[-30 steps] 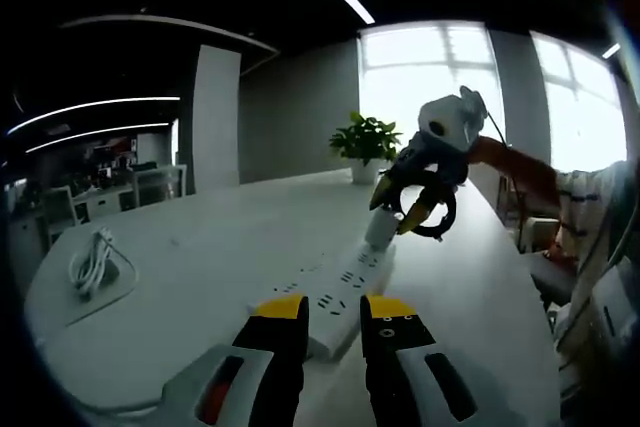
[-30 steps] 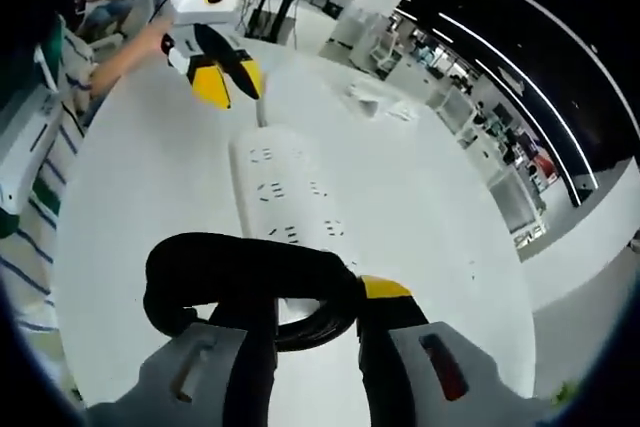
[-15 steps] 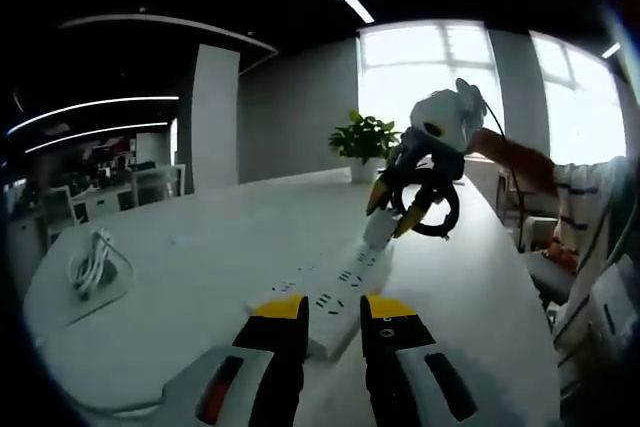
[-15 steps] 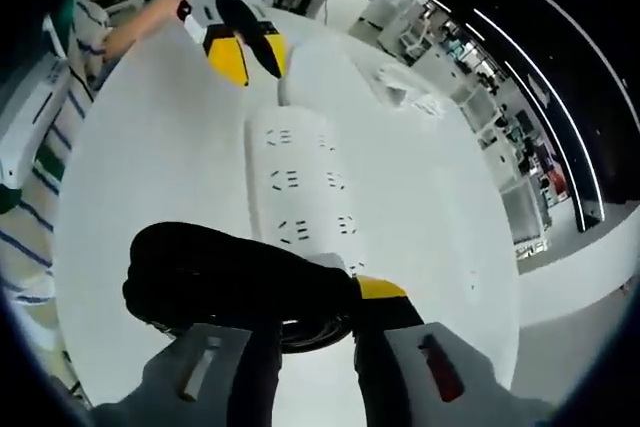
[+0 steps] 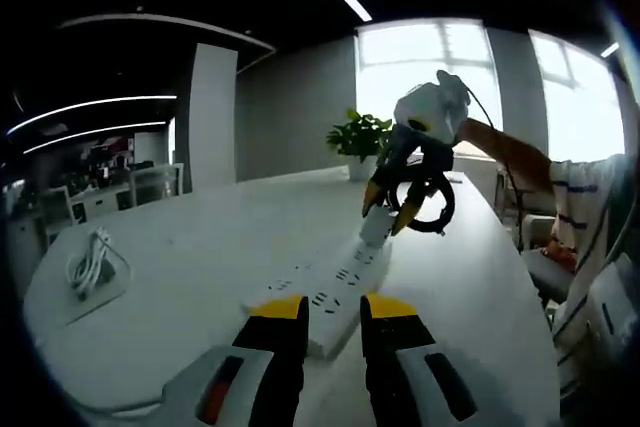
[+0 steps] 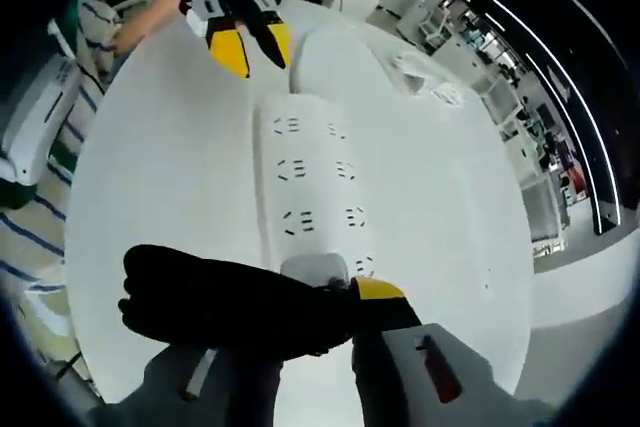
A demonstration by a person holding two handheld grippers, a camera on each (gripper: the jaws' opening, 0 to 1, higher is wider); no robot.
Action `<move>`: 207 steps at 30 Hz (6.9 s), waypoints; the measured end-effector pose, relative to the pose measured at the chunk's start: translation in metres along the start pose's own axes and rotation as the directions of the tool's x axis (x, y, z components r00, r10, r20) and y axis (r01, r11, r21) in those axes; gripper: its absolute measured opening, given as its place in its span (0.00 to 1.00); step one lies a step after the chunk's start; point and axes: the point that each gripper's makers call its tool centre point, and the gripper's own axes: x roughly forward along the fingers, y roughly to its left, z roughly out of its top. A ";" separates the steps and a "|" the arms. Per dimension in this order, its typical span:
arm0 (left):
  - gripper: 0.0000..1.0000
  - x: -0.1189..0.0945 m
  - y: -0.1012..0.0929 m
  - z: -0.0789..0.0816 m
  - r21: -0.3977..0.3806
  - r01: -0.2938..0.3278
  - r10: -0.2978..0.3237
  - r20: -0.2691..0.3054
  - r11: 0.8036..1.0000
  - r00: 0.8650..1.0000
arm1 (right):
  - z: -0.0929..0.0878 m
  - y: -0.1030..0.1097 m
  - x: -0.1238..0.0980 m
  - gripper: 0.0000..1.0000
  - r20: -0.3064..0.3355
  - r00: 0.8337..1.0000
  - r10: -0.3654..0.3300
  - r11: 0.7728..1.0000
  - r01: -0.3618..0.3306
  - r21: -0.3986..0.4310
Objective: Straighten the power strip on the desk, plug the charger into it
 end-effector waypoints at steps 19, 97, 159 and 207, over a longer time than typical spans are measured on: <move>0.21 0.001 -0.001 -0.002 0.003 0.002 -0.002 -0.004 1.000 1.000 | -0.003 -0.004 0.008 0.24 -0.182 0.968 0.174 0.982 -0.156 0.110; 0.21 0.002 -0.005 -0.008 -0.007 0.009 -0.009 -0.034 1.000 0.999 | -0.006 0.003 0.019 0.27 -0.235 0.969 0.072 0.997 -0.063 0.042; 0.21 0.006 0.000 -0.013 -0.003 -0.003 0.003 -0.052 1.000 0.999 | 0.029 -0.015 0.004 0.30 0.396 0.906 -0.151 0.975 0.070 0.212; 0.21 0.003 0.019 -0.012 -0.004 -0.089 0.088 -0.038 0.996 0.995 | -0.009 -0.023 -0.047 0.29 0.668 0.646 -0.368 0.902 0.074 0.426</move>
